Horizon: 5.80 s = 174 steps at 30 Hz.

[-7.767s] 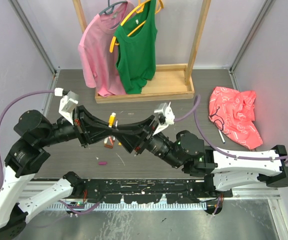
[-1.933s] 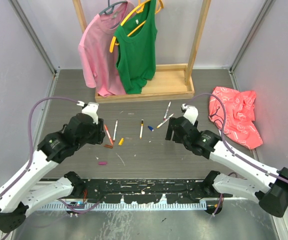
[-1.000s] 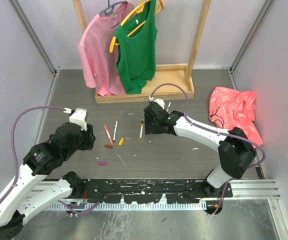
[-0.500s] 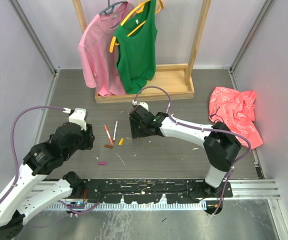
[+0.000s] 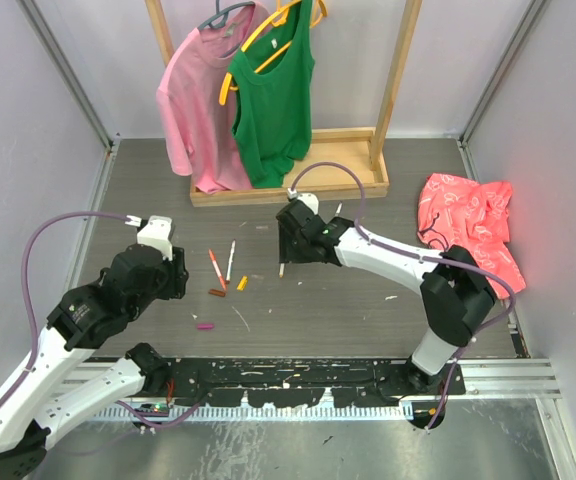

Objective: Insert the pens into the pen caps
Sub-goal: Pick up the pen from the center of the board.

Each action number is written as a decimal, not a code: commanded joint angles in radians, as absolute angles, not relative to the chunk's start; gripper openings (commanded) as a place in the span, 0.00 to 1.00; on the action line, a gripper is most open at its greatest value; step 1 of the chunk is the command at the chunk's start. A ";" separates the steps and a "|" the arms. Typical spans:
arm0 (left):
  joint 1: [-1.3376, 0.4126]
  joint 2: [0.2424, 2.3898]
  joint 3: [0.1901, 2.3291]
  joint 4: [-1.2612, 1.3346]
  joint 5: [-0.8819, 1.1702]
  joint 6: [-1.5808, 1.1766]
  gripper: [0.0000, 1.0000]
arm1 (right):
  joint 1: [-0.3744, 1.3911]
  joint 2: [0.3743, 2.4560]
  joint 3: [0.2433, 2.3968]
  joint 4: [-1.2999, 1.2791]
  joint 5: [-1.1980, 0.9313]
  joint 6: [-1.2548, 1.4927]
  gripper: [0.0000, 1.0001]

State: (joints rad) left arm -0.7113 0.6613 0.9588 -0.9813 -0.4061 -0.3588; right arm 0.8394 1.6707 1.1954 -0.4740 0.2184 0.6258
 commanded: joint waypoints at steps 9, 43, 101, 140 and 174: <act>-0.706 0.675 0.961 -0.962 -0.421 -0.366 0.48 | 0.777 1.433 1.070 -0.449 0.359 0.650 0.57; -0.704 0.654 0.947 -0.936 -0.354 -0.337 0.51 | 0.292 1.086 0.791 -0.559 0.499 0.806 0.69; -0.696 0.656 0.941 -0.928 -0.348 -0.331 0.55 | -0.348 1.343 0.582 -0.174 -0.006 0.596 0.74; -0.691 0.653 0.940 -0.924 -0.333 -0.325 0.56 | -0.188 1.495 0.768 -0.421 0.228 0.417 0.29; -0.691 0.631 0.996 -0.712 -0.097 -0.401 0.63 | 0.436 0.858 0.619 -0.182 0.016 0.705 0.05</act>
State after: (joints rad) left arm -0.6971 0.6353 0.9592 -0.8562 -0.1963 -0.3492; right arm 0.3756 0.9039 0.6365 -0.2996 0.0414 0.6376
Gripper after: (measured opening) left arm 0.625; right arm 0.160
